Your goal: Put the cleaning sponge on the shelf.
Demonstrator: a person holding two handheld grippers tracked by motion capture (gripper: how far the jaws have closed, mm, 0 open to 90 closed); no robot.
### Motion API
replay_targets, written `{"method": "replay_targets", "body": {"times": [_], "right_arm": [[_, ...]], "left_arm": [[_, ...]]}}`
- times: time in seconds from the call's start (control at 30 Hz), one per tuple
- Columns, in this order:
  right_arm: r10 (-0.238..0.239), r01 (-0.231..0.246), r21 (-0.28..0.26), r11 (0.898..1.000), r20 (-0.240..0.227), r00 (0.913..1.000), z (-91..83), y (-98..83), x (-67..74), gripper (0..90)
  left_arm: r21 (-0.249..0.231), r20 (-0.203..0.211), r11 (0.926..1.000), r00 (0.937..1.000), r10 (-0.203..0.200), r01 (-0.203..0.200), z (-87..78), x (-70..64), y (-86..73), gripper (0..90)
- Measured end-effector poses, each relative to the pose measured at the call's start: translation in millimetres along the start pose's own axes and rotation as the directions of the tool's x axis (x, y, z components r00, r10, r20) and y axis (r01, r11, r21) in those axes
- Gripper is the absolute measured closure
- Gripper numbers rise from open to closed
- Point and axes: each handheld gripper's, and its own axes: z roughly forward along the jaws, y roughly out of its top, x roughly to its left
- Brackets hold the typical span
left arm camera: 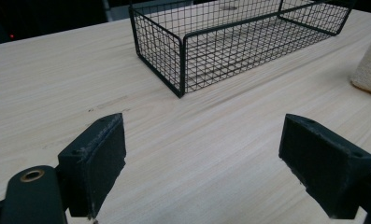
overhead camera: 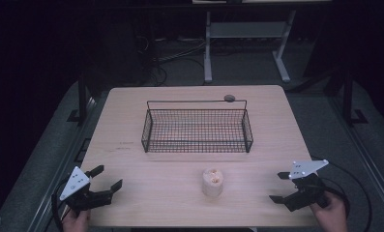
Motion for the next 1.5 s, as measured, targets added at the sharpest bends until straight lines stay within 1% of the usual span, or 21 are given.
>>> {"method": "replay_targets", "body": {"times": [0.3, 0.37, 0.47, 0.53, 0.57, 0.7, 0.77, 0.93, 1.0, 1.1, 1.2, 1.37, 1.43, 1.5], "right_arm": [[-0.009, 0.009, 0.020, 1.000, -0.014, 0.9999, 3.6, 3.1, 0.9, 14.3], [-0.017, 0.017, 0.026, 1.000, -0.017, 0.9997, 4.0, 4.7, 2.1, 14.3], [-0.022, 0.022, 0.030, 0.999, -0.016, 0.9996, 4.3, 9.7, 4.9, 14.3], [-0.014, 0.015, 0.029, 0.999, -0.012, 0.9998, 4.0, 14.5, 6.2, 14.4], [-0.015, 0.015, 0.027, 1.000, -0.019, 0.9997, 4.1, 17.0, 6.6, 14.4], [-0.043, 0.044, 0.022, 0.999, -0.022, 0.9988, 4.1, 26.2, 11.2, 14.4], [-0.047, 0.048, 0.023, 0.999, -0.026, 0.9986, 4.8, 29.8, 12.8, 14.3], [-0.043, 0.044, 0.049, 0.998, -0.028, 0.9987, 7.9, 35.8, 14.1, 14.4], [-0.038, 0.039, 0.050, 0.998, -0.036, 0.9987, 8.7, 37.3, 14.8, 14.3], [-0.045, 0.047, 0.045, 0.998, -0.045, 0.9980, 9.4, 40.5, 17.0, 14.3], [-0.058, 0.060, 0.057, 0.997, -0.043, 0.9974, 10.7, 45.2, 19.4, 14.3], [-0.076, 0.079, 0.066, 0.995, -0.055, 0.9956, 12.4, 52.9, 22.0, 14.3], [-0.085, 0.089, 0.080, 0.993, -0.048, 0.9952, 14.2, 56.5, 22.7, 14.3], [-0.086, 0.090, 0.092, 0.992, -0.053, 0.9949, 16.1, 59.7, 23.3, 14.3]], "left_arm": [[0.003, 0.000, 1.0000, 1.0000, -0.003, 0.003, 1.2, -0.6, -0.4, 14.1], [0.005, 0.001, 1.0000, 1.0000, 0.001, -0.001, 1.1, -0.8, -0.5, 14.1], [0.004, -0.001, 1.0000, 1.0000, 0.001, -0.001, -0.2, -0.6, -1.0, 14.1], [0.002, -0.001, 1.0000, 1.0000, 0.001, -0.001, -0.8, -0.1, -1.1, 14.1], [0.001, -0.002, 1.0000, 1.0000, 0.001, -0.001, -0.9, 0.1, -1.2, 14.1], [0.000, -0.007, 1.0000, 1.0000, -0.004, 0.004, -2.3, 0.5, -1.6, 14.1], [-0.001, -0.007, 1.0000, 1.0000, -0.007, 0.007, -2.4, 0.7, -1.6, 14.0], [-0.003, -0.010, 1.0000, 0.9999, -0.008, 0.007, -2.5, 2.0, -1.9, 14.1], [-0.002, -0.009, 1.0000, 0.9999, -0.008, 0.008, -2.4, 2.2, -1.9, 14.1], [-0.004, -0.010, 1.0000, 0.9999, -0.007, 0.007, -2.5, 1.9, -1.8, 14.1], [-0.004, -0.010, 1.0000, 0.9999, -0.008, 0.008, -2.7, 2.2, -1.8, 14.1], [-0.007, -0.010, 0.9999, 0.9999, -0.011, 0.011, -3.3, 2.1, -1.9, 14.1], [-0.006, -0.010, 0.9999, 0.9999, -0.010, 0.010, -3.2, 1.8, -1.9, 14.1], [-0.006, -0.008, 0.9999, 0.9999, -0.009, 0.009, -2.7, 1.6, -1.8, 14.0]]}}
